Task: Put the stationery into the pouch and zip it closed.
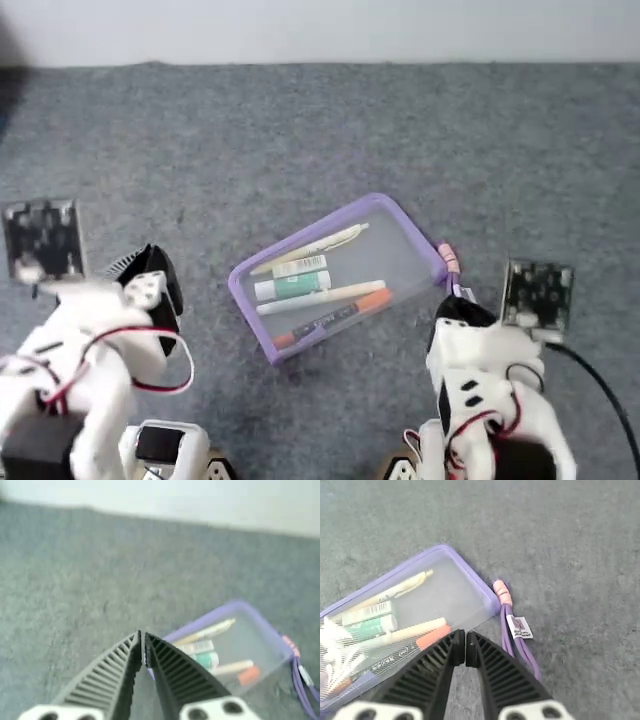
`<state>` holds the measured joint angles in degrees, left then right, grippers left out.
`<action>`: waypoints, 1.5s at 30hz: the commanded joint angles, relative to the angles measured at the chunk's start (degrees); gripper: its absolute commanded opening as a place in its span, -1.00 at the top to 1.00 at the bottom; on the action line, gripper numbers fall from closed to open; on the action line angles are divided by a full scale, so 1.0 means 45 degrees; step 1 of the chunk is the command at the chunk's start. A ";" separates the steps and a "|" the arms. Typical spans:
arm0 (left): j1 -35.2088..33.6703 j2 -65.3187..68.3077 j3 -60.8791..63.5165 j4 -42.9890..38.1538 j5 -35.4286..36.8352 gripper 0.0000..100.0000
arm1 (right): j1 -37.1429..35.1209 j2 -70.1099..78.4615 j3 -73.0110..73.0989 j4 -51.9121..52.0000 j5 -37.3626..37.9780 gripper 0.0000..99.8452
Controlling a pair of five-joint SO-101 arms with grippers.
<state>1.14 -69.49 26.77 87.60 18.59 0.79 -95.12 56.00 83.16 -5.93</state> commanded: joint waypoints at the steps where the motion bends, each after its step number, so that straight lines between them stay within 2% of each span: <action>1: 0.0176 -0.1993 0.2100 -0.1563 0.0098 0.98 | -0.0088 -0.1123 0.0586 0.0049 -0.0039 0.98; 4: 0.0176 -0.3751 0.4132 -0.2735 0.0059 0.98 | -0.0088 -0.1866 0.1328 -0.0068 -0.0039 0.98; 9: 0.0195 -0.6173 0.7668 -0.4376 -0.1524 0.97 | -0.0088 -0.1963 0.2286 -0.0107 -0.0078 0.98; 15: 0.0078 -0.7814 1.1360 -0.4786 -0.3341 0.97 | -0.0088 -0.1963 0.3868 -0.1475 -0.0039 0.98; 21: -0.0137 -0.7678 1.2825 -0.5568 -0.3868 0.97 | -0.0088 -0.1963 0.6466 -0.2217 -0.0039 0.98; 30: -0.0117 -0.7678 1.5287 -0.5548 -0.3790 0.97 | -0.0049 -0.1963 0.8127 -0.2335 -0.0039 0.98; 37: -0.0117 -0.7678 1.5482 -0.5490 -0.3790 0.97 | -0.0010 -0.1963 0.8967 -0.2335 -0.0098 0.98; 45: -0.0059 -0.7678 1.5482 -0.3477 -0.3810 0.97 | -0.0029 -0.1944 0.8967 -0.1846 -0.0078 0.98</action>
<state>0.97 -103.43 96.84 69.85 2.07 0.79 -103.56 95.38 74.46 -5.93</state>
